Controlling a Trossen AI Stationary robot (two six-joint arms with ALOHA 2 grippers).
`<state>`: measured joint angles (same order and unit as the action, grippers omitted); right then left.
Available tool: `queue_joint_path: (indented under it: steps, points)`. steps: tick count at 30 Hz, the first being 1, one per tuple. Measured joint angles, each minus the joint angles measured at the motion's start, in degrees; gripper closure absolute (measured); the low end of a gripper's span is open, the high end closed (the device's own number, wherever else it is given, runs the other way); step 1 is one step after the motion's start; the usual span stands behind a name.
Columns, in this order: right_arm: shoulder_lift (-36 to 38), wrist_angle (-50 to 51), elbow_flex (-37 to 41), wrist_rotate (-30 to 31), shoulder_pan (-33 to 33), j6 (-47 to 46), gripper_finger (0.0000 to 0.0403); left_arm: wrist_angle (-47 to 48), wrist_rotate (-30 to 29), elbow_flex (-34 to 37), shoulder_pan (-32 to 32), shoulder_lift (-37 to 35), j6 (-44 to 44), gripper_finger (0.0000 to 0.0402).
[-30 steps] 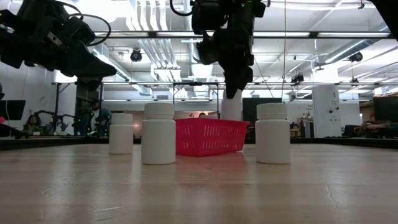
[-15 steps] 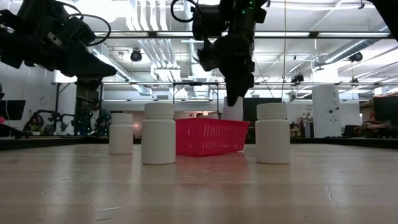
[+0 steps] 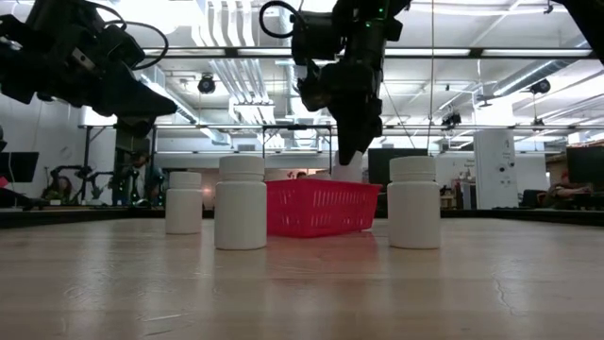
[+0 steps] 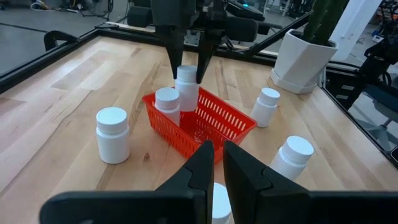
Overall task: Pick and place pill bottles into a basket
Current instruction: Put the white pill bottle into the red basket
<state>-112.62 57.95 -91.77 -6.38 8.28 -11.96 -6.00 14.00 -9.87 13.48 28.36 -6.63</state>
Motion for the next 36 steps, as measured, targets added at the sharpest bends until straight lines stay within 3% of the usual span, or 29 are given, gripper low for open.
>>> queue_joint_path:
  steps: [36]
  points:
    - [0.0, -1.9, 3.2, -1.4, 0.0, 0.0, 0.0259, 0.0, 0.0, 0.0, 0.0, 0.0, 0.0, 0.0385]
